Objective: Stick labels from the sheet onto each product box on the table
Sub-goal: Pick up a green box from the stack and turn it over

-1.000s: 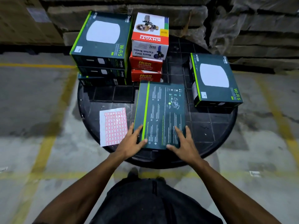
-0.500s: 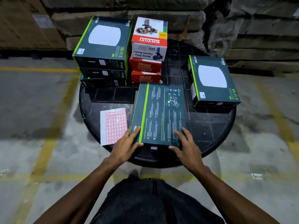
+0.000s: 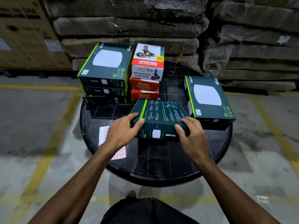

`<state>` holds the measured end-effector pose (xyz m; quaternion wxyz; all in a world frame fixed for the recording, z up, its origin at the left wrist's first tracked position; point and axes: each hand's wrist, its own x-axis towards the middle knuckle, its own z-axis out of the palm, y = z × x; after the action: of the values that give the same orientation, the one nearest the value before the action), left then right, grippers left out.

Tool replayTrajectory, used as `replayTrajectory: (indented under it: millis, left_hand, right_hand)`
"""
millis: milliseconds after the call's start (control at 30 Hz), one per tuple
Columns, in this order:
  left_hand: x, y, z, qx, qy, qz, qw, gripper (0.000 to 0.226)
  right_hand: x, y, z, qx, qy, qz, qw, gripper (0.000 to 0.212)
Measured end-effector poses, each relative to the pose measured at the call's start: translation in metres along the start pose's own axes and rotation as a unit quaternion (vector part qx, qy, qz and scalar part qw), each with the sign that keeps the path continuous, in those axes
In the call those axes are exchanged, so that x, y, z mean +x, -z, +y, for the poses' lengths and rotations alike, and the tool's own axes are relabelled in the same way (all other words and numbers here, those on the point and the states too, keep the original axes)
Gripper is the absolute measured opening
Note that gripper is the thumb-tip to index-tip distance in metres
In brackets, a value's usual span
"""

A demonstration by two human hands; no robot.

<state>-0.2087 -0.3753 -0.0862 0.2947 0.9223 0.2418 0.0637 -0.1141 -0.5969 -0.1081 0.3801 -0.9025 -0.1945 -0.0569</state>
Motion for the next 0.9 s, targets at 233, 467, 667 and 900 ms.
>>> replayTrajectory:
  millis: [233, 467, 667, 900]
  left_hand:
    - [0.018, 0.018, 0.015, 0.02, -0.003, 0.021, 1.0, 0.059]
    - [0.025, 0.025, 0.02, 0.013, 0.003, 0.041, 0.999, 0.065]
    - [-0.002, -0.021, -0.004, -0.032, 0.032, 0.024, 0.999, 0.044]
    - [-0.05, -0.102, -0.054, -0.04, 0.053, -0.053, 0.996, 0.044]
  right_hand:
    - [0.023, 0.013, -0.014, -0.012, 0.012, -0.009, 1.0, 0.049]
    - [0.034, 0.016, -0.02, -0.026, 0.018, 0.005, 0.999, 0.045]
    - [0.006, -0.008, 0.012, -0.024, 0.024, -0.04, 0.999, 0.04]
    - [-0.048, -0.044, 0.061, -0.08, -0.036, -0.218, 0.972, 0.05]
